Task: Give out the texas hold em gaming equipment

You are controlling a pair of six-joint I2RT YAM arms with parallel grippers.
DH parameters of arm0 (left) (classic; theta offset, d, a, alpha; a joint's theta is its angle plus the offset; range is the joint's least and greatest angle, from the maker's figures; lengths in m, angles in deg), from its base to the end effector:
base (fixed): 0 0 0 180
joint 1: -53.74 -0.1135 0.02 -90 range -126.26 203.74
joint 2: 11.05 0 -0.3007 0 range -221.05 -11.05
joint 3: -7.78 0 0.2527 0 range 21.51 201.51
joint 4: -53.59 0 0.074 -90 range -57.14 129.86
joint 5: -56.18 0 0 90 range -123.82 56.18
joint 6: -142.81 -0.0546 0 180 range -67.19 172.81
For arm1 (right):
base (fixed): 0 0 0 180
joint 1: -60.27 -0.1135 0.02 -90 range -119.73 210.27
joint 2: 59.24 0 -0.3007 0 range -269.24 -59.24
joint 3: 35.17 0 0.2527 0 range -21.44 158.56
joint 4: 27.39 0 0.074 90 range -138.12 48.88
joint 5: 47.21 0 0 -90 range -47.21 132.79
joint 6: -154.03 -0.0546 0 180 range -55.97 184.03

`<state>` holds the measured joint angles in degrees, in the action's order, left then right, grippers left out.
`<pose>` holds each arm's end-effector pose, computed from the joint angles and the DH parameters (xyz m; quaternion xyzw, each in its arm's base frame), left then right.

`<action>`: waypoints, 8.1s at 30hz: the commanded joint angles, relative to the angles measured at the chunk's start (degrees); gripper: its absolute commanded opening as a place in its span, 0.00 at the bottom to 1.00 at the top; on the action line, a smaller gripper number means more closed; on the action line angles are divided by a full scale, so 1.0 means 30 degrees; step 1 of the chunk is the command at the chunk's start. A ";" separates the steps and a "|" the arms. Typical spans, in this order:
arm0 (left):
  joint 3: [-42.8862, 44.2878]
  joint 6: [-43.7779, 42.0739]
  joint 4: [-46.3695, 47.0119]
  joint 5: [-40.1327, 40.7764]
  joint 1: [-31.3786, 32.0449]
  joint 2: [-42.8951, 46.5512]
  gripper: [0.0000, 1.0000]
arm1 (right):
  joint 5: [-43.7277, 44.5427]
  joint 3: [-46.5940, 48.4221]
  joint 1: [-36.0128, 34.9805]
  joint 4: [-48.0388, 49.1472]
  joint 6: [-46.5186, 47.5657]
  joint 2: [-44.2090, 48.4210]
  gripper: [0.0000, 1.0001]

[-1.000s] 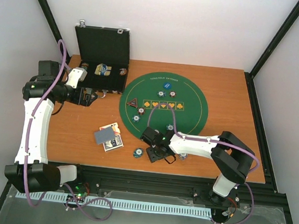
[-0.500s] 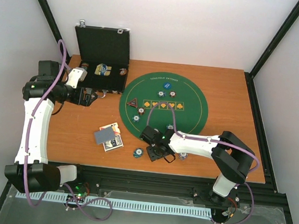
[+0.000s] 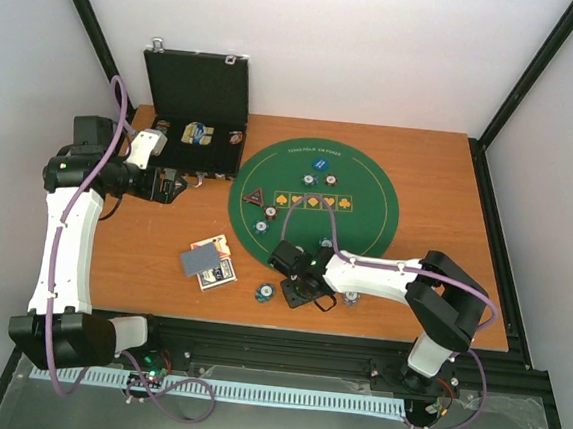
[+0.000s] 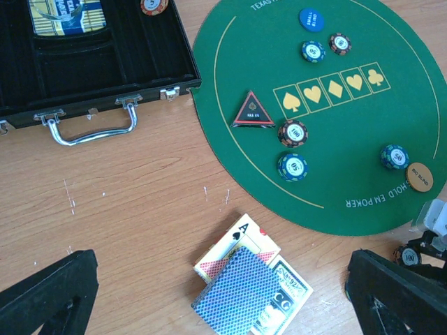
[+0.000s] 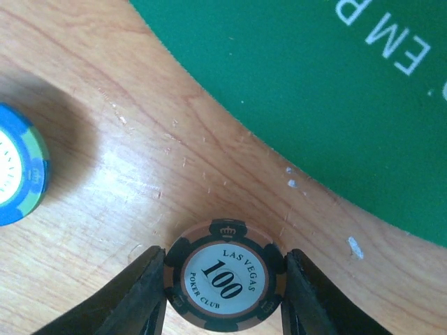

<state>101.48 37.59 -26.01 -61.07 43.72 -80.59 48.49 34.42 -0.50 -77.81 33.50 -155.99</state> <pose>0.2160 0.0128 0.3977 0.1120 0.9239 -0.1564 0.3309 0.1550 0.2659 0.1714 -0.2538 0.9599 0.0427 0.1109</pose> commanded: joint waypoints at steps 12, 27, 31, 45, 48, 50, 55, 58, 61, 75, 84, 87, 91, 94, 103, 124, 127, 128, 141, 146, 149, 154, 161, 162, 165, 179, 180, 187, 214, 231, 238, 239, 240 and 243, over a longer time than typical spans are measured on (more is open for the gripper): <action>0.0312 0.0189 -0.0084 -0.0157 -0.0143 0.0152 1.00 | 0.1282 0.1926 0.0608 -0.2323 0.0710 0.1783 0.31; 0.0490 0.0215 -0.0142 -0.0260 -0.0143 0.0043 1.00 | 0.0814 0.2226 0.9088 -0.1261 0.3560 0.1521 0.31; 0.0555 0.0223 -0.0142 -0.0215 -0.0146 -0.0045 1.00 | 0.0255 0.3412 1.0569 -0.0830 0.3974 -0.0022 0.31; 0.0515 0.0153 0.0084 -0.0149 -0.0136 -0.0308 1.00 | -0.0135 0.5185 1.1761 -0.0144 0.4500 -0.3833 0.29; 0.0623 0.0153 0.0070 -0.0147 -0.0145 -0.0396 1.00 | -0.0143 0.5211 1.1820 -0.0105 0.4413 -0.4122 0.30; 0.0662 0.0170 0.0098 -0.0172 -0.0135 -0.0405 1.00 | -0.0136 0.5132 1.1820 -0.0127 0.4350 -0.4123 0.30; 0.0654 0.0240 0.0157 -0.0227 -0.0127 -0.0489 1.00 | -0.0144 0.4836 1.1820 -0.0189 0.4199 -0.3723 0.30; 0.0578 0.0273 0.0171 -0.0278 -0.0119 -0.0477 1.00 | -0.0149 0.4895 1.1835 -0.0241 0.4198 -0.3664 0.32; 0.0584 0.0306 0.0144 -0.0299 -0.0142 -0.0434 1.00 | -0.0088 0.5141 1.1821 -0.0433 0.4253 -0.3744 0.51; 0.0408 0.0240 0.0207 -0.0364 -0.0145 -0.0161 1.00 | 0.2129 0.3183 0.9575 -0.3715 0.1839 0.1836 0.72; 0.0125 0.0281 0.0331 -0.0714 -0.0134 -0.0126 1.00 | 0.1372 -0.0912 0.7216 -0.4907 -0.1057 0.6160 0.77; 0.0192 0.0299 0.0305 -0.0758 -0.0134 -0.0112 1.00 | 0.1282 -0.1423 0.6733 -0.5082 -0.1504 0.6421 0.77; 0.0324 0.0301 0.0234 -0.0718 -0.0146 -0.0064 1.00 | 0.0948 -0.2135 0.6457 -0.4858 -0.1797 0.6328 0.79; 0.0401 0.0286 0.0217 -0.0676 -0.0118 -0.0053 1.00 | 0.0776 -0.2631 0.6166 -0.4576 -0.1922 0.6222 0.79; 0.0591 0.0314 0.0187 -0.0664 -0.0129 -0.0164 1.00 | 0.0162 -0.3488 0.5768 -0.3752 -0.2037 0.6051 0.74; 0.0691 0.0299 0.0194 -0.0494 -0.0118 -0.0229 1.00 | -0.0108 -0.4132 0.5443 -0.3406 -0.2312 0.6092 0.55; 0.0705 0.0294 0.0188 -0.0492 -0.0133 -0.0229 1.00 | -0.0073 -0.4124 0.5324 -0.3466 -0.2378 0.6237 0.55; 0.0694 0.0306 0.0188 -0.0505 -0.0144 -0.0244 1.00 | -0.0037 -0.4085 0.5317 -0.3488 -0.2385 0.6290 0.54; 0.0570 0.0328 0.0195 -0.0529 -0.0127 -0.0171 1.00 | 0.0476 -0.3631 0.5289 -0.4191 -0.2436 0.6825 0.37; 0.0466 0.0299 0.0245 -0.0496 -0.0143 -0.0170 1.00 | 0.0715 -0.3081 0.5258 -0.4781 -0.2395 0.7122 0.35; 0.0392 0.0303 0.0272 -0.0533 -0.0129 -0.0146 1.00 | 0.0764 -0.2644 0.5228 -0.5185 -0.2306 0.7393 0.35; 0.0390 0.0354 0.0305 -0.0570 -0.0123 -0.0163 1.00 | 0.1118 -0.1306 0.5119 -0.6084 -0.2146 0.7667 0.32; 0.0417 0.0412 0.0276 -0.0625 -0.0144 -0.0198 1.00 | 0.1608 0.3211 0.5111 -0.5922 -0.0797 0.4978 0.32; 0.0420 0.0438 0.0268 -0.0643 -0.0142 -0.0210 1.00 | 0.1671 0.4087 0.5111 -0.5758 -0.0462 0.4085 0.32; 0.0387 0.0460 0.0239 -0.0683 -0.0117 -0.0171 1.00 | 0.2019 0.7204 0.5133 -0.5314 0.0674 0.0627 0.32; 0.0556 0.0389 0.0376 -0.0881 -0.0124 -0.0493 1.00 | 0.0629 2.6322 0.6380 -0.8519 0.2819 -1.4382 0.30; 0.0550 0.0391 0.0442 -0.0854 -0.0117 -0.0478 1.00 | 0.0531 2.6814 0.6471 -0.8587 0.2806 -1.4829 0.30; 0.0345 0.0447 0.0612 -0.1017 -0.0132 -0.0492 1.00 | 0.0486 2.7016 0.6836 -0.7834 0.2964 -1.6044 0.31; 0.0219 0.0106 0.0777 -0.0898 -0.0120 -0.0820 1.00 | -0.0457 2.7481 0.7264 -0.7534 0.2972 -1.7046 0.55; 0.0761 0.0328 0.0468 -0.0730 -0.0123 -0.0786 1.00 | 0.1872 1.8971 0.7255 -0.7046 0.3469 -0.7066 0.58; 0.0578 0.0497 0.0656 -0.1004 -0.0134 -0.0704 1.00 | 0.2855 0.7142 0.6002 -0.5719 0.1359 0.1525 0.69; 0.0550 0.0518 0.0656 -0.1038 -0.0137 -0.0724 1.00 | 0.2798 0.5662 0.5882 -0.5637 0.0873 0.2577 0.70; 0.0561 0.0506 0.0656 -0.1064 -0.0145 -0.0749 1.00 | 0.2615 0.4371 0.5783 -0.5576 0.0505 0.3441 0.71; 0.0536 0.0533 0.0713 -0.1033 -0.0140 -0.0738 1.00 | 0.2054 0.1495 0.5481 -0.5506 -0.0595 0.5921 0.72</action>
<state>101.50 38.11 -24.44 -63.08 43.72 -83.32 55.00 48.01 16.99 -94.77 37.76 -144.93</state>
